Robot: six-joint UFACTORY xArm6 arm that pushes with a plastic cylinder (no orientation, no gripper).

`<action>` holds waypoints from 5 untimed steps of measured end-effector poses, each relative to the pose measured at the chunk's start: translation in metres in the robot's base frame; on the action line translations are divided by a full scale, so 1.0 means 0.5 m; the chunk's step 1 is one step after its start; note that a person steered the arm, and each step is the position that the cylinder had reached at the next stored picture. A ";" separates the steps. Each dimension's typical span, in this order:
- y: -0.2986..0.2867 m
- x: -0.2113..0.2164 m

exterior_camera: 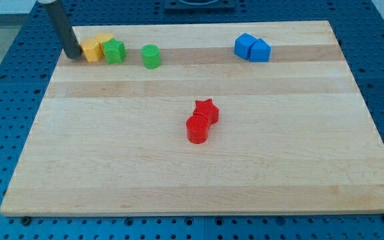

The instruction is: Nudge the green star yellow hexagon and yellow heart right a bit

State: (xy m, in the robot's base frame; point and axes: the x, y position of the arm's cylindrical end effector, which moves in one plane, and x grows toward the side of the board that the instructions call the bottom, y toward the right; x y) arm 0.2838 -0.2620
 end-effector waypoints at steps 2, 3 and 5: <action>0.067 -0.037; 0.071 -0.031; 0.090 -0.013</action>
State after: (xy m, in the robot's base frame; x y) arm 0.2774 -0.2170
